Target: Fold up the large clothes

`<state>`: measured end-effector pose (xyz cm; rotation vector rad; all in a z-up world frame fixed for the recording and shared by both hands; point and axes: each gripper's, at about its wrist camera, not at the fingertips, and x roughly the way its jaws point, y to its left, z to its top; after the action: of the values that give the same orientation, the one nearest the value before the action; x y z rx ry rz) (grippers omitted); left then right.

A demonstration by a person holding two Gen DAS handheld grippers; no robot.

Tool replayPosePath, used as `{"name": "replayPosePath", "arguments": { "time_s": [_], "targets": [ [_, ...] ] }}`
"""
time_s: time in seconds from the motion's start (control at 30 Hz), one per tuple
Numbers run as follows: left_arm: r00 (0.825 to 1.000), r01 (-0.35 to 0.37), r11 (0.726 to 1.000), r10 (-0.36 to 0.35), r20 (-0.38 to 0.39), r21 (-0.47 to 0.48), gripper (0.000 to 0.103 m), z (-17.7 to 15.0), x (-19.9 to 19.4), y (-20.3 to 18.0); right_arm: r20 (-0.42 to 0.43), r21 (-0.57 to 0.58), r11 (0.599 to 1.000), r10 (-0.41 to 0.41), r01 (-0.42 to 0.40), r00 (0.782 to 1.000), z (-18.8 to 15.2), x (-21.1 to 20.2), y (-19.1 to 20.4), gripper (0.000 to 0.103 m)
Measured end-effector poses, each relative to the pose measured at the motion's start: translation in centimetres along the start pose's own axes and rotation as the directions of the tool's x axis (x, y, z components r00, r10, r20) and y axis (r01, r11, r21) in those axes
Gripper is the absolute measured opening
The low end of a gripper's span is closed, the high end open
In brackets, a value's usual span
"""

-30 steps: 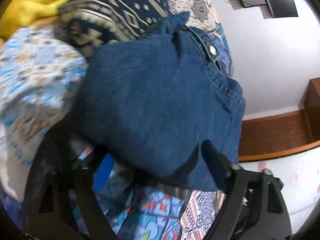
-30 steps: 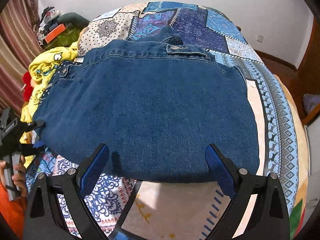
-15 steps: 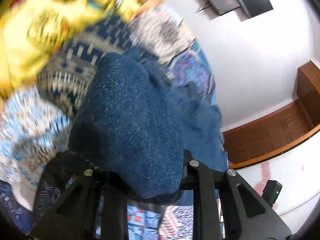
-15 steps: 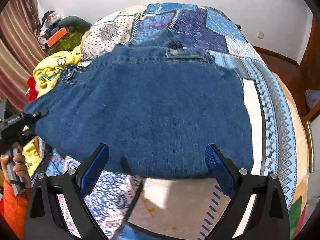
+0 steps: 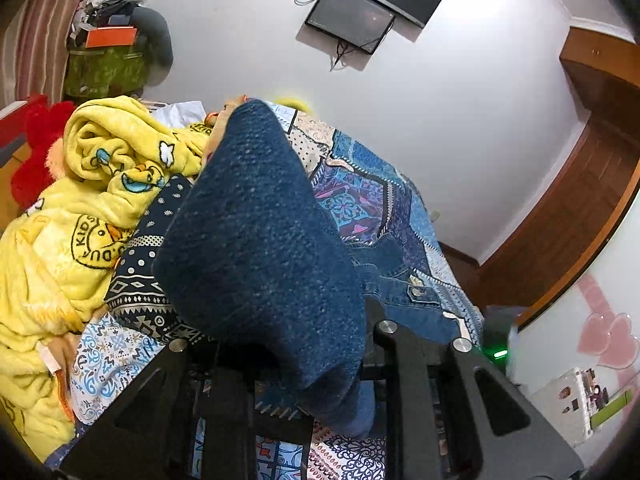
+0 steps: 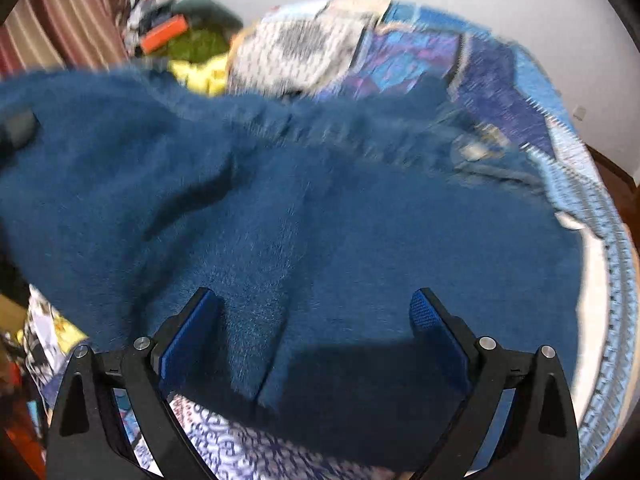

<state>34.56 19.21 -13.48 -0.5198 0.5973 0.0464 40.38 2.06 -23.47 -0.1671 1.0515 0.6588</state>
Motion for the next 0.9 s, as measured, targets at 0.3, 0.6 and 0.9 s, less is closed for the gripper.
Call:
{"name": "replayPosePath", "arguments": {
  "time_s": [0.3, 0.6, 0.9],
  "targets": [
    [0.999, 0.000, 0.997, 0.002, -0.035, 0.074, 0.022, -0.3, 2.0, -3.3, -0.020, -0.008, 0.998, 0.055, -0.055, 0.998, -0.4, -0.4, -1.4, 0.101],
    [0.991, 0.128, 0.957, -0.113, -0.073, 0.260, 0.022, -2.0, 6.6, -15.5, 0.174, 0.303, 0.952, -0.011, -0.043, 0.985, -6.0, -10.2, -12.3, 0.101],
    [0.920, 0.252, 0.782, -0.012, -0.391, 0.570, 0.022, -14.4, 14.8, -24.3, 0.158, 0.432, 0.891, -0.230, 0.143, 0.960, -11.8, -16.5, -19.4, 0.101]
  ]
}}
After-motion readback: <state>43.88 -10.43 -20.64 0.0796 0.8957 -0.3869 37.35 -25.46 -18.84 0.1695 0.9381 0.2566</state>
